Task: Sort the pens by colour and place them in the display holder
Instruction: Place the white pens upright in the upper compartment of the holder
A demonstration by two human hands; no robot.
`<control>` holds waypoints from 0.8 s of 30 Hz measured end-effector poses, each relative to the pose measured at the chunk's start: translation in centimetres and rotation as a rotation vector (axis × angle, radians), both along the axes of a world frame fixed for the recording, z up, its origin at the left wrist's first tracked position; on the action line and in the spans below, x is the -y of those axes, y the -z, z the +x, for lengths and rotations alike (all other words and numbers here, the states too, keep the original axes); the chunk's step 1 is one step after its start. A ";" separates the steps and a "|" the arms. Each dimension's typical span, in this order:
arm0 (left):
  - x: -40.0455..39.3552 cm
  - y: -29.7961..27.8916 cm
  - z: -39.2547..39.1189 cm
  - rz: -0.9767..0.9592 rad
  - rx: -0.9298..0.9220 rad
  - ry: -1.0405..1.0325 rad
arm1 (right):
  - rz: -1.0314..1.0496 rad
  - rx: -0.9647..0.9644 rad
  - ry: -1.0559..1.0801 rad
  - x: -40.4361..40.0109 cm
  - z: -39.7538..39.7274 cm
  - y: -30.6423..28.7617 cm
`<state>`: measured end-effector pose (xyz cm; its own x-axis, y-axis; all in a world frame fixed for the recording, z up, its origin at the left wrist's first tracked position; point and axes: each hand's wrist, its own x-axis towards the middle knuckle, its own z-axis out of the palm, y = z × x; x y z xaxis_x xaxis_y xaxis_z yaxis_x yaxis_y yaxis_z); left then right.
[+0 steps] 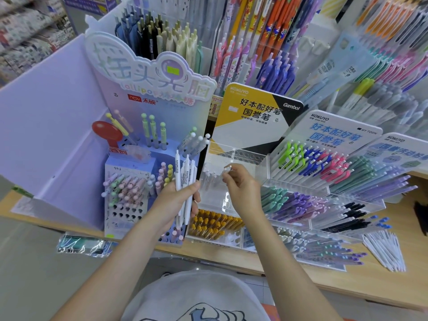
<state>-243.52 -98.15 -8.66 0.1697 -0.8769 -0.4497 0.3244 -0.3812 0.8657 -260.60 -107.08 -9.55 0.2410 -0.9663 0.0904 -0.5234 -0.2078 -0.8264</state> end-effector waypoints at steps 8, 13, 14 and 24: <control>-0.4 -0.4 -0.1 -0.033 -0.014 0.072 | -0.023 -0.102 -0.047 0.1 0.7 0.4; -0.6 -0.3 -0.1 -0.044 -0.035 0.084 | -0.016 -0.149 -0.053 0.6 1.0 -0.3; -0.7 -0.4 -0.2 -0.054 -0.026 0.094 | -0.020 -0.149 -0.039 0.4 0.9 -0.7; -0.3 -1.4 -2.1 -0.073 0.029 0.171 | 0.415 0.272 -0.044 -2.5 -1.0 -5.0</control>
<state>-245.66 -97.86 -7.22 0.0275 -0.9243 -0.3806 0.2354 -0.3641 0.9011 -261.59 -104.55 -4.59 0.3038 -0.9235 -0.2342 -0.2753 0.1502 -0.9495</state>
